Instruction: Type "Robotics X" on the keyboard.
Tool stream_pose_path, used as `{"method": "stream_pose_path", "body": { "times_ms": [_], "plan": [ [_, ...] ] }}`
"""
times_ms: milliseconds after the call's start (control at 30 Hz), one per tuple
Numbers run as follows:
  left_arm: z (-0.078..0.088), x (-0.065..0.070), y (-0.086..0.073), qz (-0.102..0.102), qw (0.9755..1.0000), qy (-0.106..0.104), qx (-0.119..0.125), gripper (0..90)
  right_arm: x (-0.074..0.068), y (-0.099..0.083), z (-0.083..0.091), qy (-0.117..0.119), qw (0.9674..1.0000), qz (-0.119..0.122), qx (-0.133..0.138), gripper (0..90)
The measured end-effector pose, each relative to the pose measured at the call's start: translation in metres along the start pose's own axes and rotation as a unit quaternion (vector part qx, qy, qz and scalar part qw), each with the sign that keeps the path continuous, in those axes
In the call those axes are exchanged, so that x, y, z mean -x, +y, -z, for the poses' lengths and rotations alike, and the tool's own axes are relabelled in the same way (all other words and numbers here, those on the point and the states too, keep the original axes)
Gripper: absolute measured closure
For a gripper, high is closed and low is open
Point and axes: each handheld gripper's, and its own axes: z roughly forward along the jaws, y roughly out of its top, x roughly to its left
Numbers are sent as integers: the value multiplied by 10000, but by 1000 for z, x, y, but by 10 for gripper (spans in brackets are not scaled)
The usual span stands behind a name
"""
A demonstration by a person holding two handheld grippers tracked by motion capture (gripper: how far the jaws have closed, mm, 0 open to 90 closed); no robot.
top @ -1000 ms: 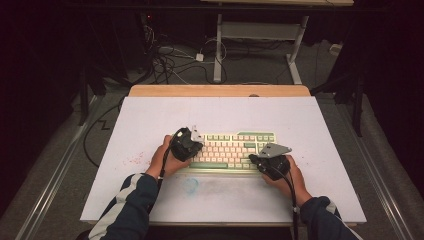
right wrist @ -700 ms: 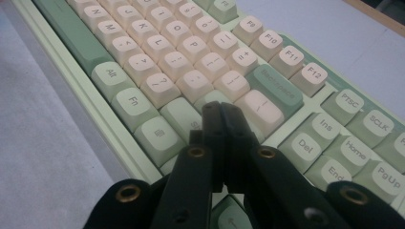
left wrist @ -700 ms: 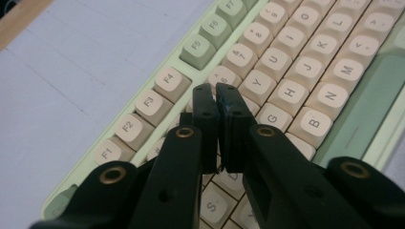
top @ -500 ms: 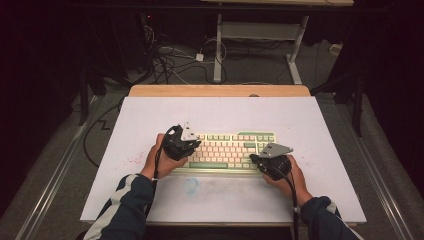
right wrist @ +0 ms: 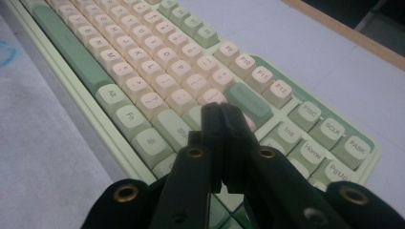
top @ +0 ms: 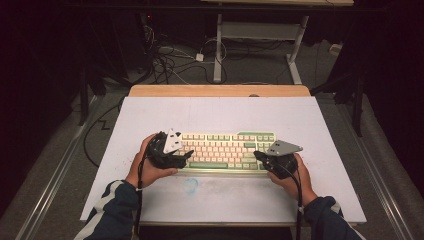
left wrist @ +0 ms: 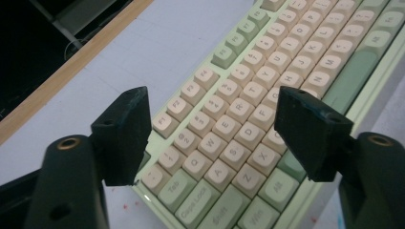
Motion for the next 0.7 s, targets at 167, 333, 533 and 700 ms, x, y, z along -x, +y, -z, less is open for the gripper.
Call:
{"method": "stream_pose_path", "body": {
  "times_ms": [167,333,533,700],
  "plan": [
    [13,-9,-14,-50,9994,320,87,222,0,7,0,10,10000,-3,78,900],
    [26,-18,-26,50,9987,503,29,213,-4,17,-5,71,9999,82,90,900],
    [41,-18,-41,234,9983,535,-50,211,-8,33,-18,126,9997,159,108,900],
    [52,-15,-54,223,9981,558,-146,211,-9,42,-31,153,9997,159,64,900]
  ]
}}
